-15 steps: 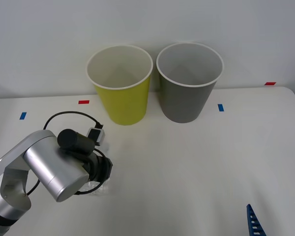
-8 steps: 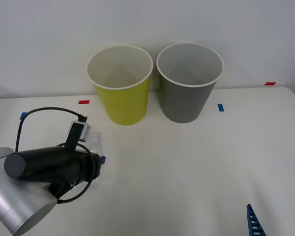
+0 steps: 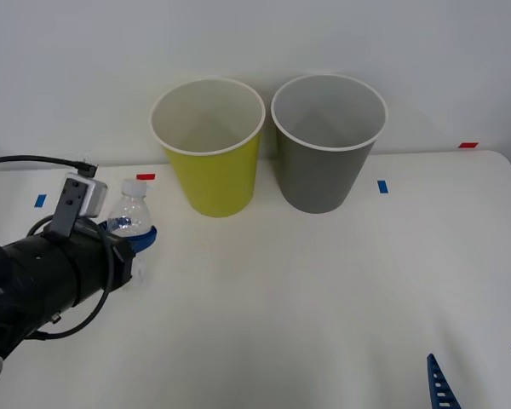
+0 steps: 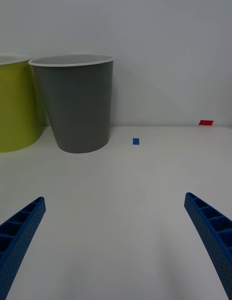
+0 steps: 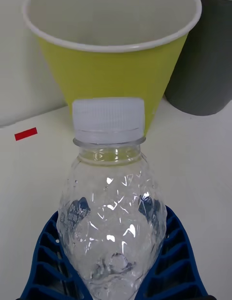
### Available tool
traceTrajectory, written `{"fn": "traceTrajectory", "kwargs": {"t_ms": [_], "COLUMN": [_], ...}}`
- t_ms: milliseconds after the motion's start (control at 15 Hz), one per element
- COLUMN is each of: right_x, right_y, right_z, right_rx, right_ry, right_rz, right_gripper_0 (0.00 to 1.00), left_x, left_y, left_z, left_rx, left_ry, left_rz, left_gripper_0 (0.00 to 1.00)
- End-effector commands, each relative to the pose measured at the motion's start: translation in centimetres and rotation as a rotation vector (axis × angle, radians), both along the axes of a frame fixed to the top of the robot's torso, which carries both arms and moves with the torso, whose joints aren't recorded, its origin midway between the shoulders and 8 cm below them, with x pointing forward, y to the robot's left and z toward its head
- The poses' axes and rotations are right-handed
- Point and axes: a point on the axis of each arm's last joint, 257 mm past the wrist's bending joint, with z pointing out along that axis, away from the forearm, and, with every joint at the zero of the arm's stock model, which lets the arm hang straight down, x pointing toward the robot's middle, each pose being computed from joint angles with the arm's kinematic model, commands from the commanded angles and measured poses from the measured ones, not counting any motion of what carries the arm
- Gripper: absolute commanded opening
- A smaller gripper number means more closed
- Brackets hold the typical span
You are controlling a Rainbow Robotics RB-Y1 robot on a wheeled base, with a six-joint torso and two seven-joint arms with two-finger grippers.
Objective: Put cans in the gray bin and PET bottles in the light green bin.
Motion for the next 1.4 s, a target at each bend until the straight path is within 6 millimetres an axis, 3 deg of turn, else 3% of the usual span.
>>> {"fn": "traceTrajectory", "kwargs": {"t_ms": [67, 333, 667, 1000, 1133, 1400], "right_x": [0.0, 0.0, 0.0, 0.0, 0.0, 0.0], "right_y": [0.0, 0.0, 0.0, 0.0, 0.0, 0.0], "right_z": [0.0, 0.0, 0.0, 0.0, 0.0, 0.0], "right_rx": [0.0, 0.0, 0.0, 0.0, 0.0, 0.0], "right_ry": [0.0, 0.0, 0.0, 0.0, 0.0, 0.0], "right_rz": [0.0, 0.0, 0.0, 0.0, 0.0, 0.0], "right_gripper_0": [1.0, 1.0, 1.0, 1.0, 1.0, 1.0], "left_x": [-0.3, 0.0, 0.2, 1.3, 1.9, 5.0], "left_y": [1.3, 3.4, 6.3, 5.7, 4.3, 2.8], "left_z": [3.4, 9.2, 14.6, 18.9, 21.2, 22.4], "left_rx": [-0.007, -0.041, -0.121, -0.08, -0.071, -0.117], "left_ry": [-0.064, -0.193, -0.302, -0.381, -0.44, -0.455], "left_rz": [-0.015, 0.023, 0.069, 0.052, 0.028, 0.002], "left_gripper_0": [0.0, 0.0, 0.0, 0.0, 0.0, 0.0]}}
